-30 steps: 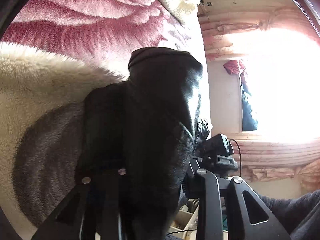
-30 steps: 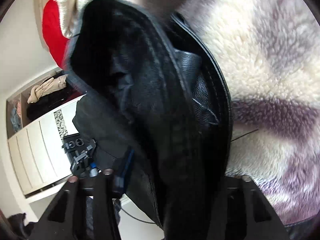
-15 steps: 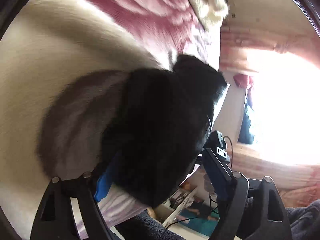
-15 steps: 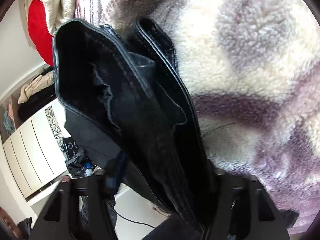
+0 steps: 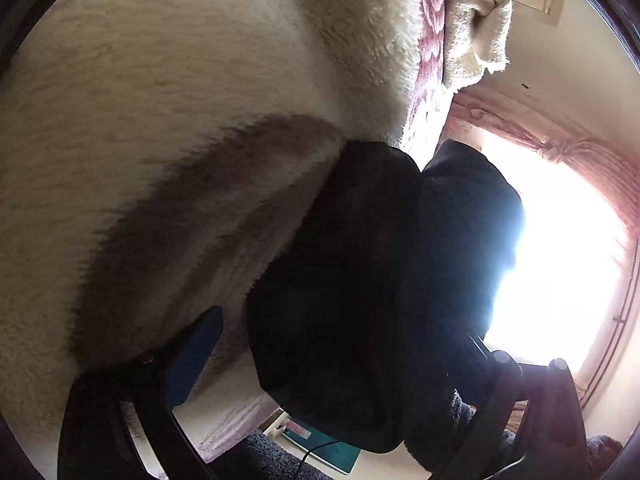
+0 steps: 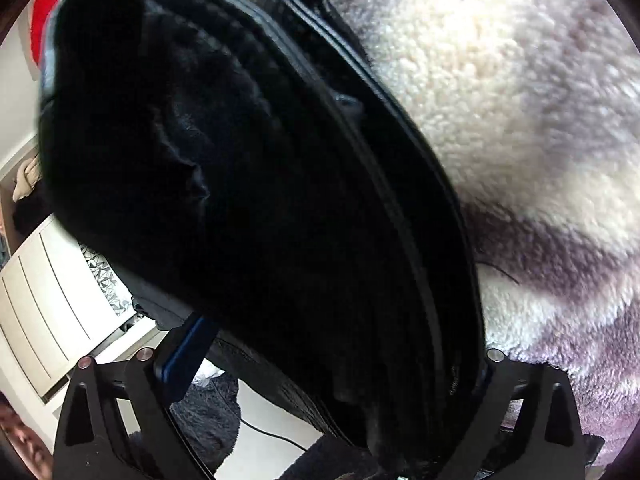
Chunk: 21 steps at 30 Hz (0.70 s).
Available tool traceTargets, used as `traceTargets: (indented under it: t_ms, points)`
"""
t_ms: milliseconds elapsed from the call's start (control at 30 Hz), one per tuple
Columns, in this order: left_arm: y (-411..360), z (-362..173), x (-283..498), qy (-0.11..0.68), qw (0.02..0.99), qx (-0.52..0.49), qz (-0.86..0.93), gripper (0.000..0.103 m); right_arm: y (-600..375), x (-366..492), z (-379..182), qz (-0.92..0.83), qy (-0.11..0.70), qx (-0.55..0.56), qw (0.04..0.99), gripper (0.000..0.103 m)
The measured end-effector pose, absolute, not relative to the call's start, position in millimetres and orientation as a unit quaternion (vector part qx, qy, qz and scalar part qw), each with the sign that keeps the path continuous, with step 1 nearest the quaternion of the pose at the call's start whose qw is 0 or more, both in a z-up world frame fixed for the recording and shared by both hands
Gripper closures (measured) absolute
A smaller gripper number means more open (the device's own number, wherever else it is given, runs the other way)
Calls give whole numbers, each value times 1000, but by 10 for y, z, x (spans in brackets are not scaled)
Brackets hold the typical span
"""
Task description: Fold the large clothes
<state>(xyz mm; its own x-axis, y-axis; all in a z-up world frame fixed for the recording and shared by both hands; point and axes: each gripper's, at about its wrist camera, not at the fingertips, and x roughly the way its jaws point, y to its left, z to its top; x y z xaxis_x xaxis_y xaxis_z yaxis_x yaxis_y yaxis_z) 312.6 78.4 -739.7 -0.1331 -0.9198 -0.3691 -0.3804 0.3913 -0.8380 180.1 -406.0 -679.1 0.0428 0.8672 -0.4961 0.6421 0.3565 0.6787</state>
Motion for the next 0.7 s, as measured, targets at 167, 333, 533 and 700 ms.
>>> traceTargets:
  t_ms: [167,333,533,700]
  points:
    - [818,-7279,3121,693,455,-468,-306,0,-3936,1902,-6732,116,684,555,458,0]
    - [795,-7239,3123,698,451,-462,-309,0,-3836,1906,-6666,110,679,559,463,0]
    - [815,-7182,3119,694,446,-463,-324,0,-3878,1784,-6600,113,668,569,466,0]
    - [849,-7169,3096,684,446,-465,-341,0,-3920,1727,-6534,109,660,577,469,0]
